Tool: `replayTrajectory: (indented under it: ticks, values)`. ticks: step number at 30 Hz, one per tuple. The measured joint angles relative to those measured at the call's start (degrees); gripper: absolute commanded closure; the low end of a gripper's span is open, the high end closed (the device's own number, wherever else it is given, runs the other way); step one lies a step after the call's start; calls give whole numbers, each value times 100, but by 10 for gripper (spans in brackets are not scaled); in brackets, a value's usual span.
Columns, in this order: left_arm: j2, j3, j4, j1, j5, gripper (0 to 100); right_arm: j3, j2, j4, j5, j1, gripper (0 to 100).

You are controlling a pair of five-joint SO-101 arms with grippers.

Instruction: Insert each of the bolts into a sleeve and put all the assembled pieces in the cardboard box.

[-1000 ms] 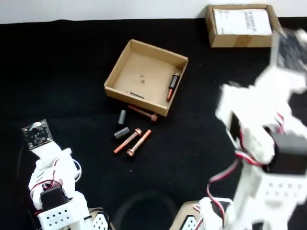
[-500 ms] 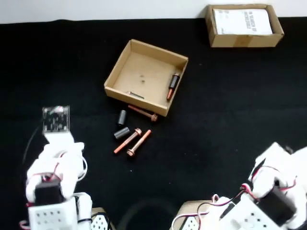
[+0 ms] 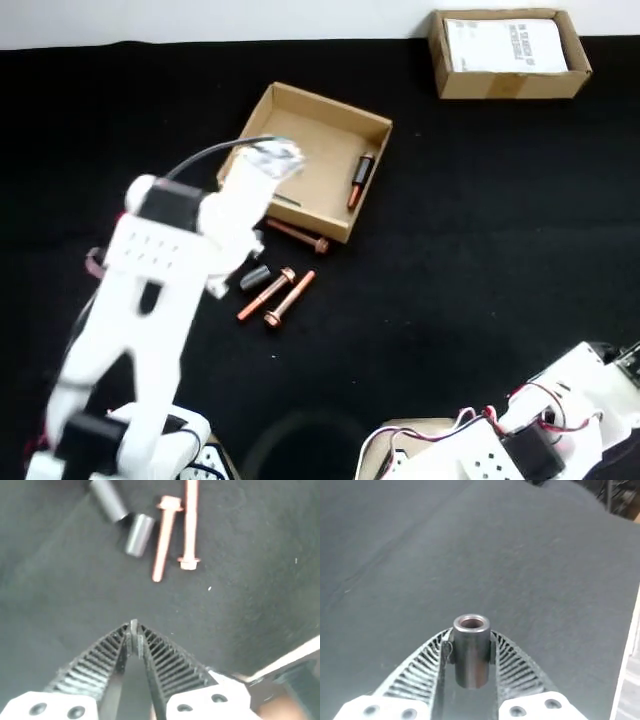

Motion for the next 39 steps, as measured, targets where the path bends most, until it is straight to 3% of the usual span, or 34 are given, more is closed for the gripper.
replayTrajectory:
  ticks: [11,18,26,39]
  values:
    - [2875,-1749,-255,343,-3341,976,1196,-378,-1213,176,193,992]
    - [4475,-3174,-9,695,-4510,975,1196,-378,-1310,176,193,991]
    - [6127,-5134,193,721,-4695,850,1196,-378,-1310,176,193,991]
    - [7244,-6681,422,747,-4695,846,1204,-378,-1310,176,193,991]
